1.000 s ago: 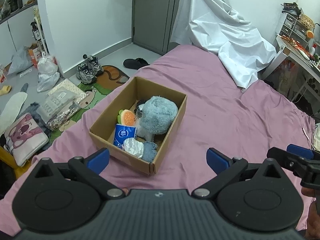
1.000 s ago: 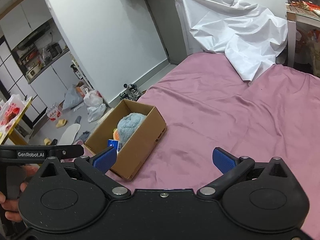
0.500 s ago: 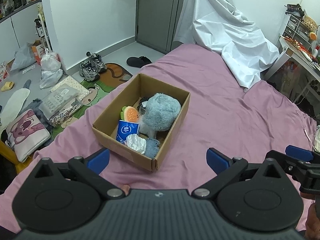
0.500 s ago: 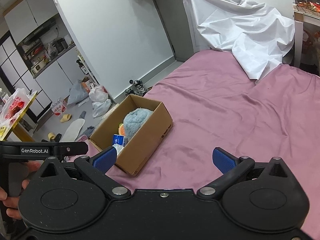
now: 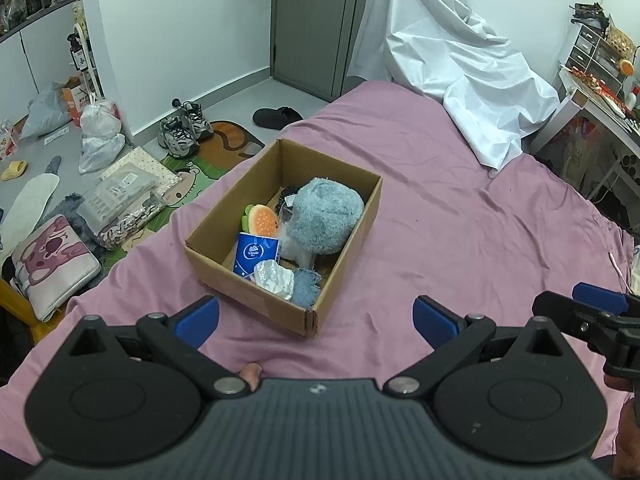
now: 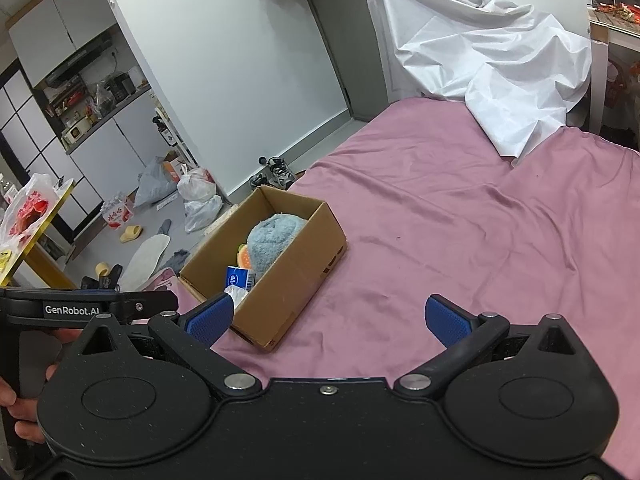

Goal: Organize soft objects

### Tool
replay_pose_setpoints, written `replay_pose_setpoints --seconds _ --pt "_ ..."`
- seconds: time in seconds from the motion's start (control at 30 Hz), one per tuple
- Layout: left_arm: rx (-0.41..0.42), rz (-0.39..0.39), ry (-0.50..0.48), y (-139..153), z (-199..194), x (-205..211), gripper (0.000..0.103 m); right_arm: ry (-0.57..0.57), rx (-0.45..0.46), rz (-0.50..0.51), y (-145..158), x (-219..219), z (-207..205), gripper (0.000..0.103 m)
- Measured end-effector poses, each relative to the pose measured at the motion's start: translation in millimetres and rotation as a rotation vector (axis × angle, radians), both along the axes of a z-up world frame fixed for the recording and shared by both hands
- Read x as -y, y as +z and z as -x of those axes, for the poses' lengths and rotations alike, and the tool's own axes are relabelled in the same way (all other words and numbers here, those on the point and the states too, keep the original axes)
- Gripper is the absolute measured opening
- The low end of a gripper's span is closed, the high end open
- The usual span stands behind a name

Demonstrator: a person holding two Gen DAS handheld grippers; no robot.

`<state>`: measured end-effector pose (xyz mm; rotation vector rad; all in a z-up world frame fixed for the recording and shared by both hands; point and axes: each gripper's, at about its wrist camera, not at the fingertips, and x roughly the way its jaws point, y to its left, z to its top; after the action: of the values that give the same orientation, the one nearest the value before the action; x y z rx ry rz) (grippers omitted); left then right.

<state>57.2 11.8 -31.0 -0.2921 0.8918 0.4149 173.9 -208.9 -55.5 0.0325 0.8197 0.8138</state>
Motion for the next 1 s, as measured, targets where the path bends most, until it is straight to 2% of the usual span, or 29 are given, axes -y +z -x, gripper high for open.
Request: replay_pose_setpoints --seconds 1.0 --pt "-0.002 -0.014 -0.006 0.8 -2.3 4.7 0.102 0.0 0.018 -0.007 5.0 3.3 0.6 0.103"
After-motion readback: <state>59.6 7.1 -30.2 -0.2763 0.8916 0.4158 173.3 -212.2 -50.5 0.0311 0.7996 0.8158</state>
